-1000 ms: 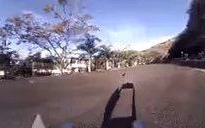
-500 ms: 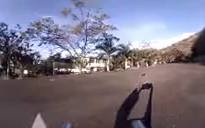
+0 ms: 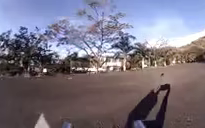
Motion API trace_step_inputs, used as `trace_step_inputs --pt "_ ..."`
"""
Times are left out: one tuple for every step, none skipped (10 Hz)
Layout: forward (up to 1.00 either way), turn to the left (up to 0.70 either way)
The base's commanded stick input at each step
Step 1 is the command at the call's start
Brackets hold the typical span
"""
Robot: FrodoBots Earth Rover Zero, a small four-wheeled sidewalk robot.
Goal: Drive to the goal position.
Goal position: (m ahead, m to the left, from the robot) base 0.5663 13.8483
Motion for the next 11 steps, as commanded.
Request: trace_step_inputs --pt "0.0 0.5" --pt "0.0 0.5" --pt "0.0 0.5" --pt "0.0 0.5" --pt "0.0 0.5" --pt "0.0 0.5" --pt "0.0 0.5" --pt "0.0 0.5" --pt "0.0 0.5" --pt "0.0 0.5" --pt "0.0 0.5"
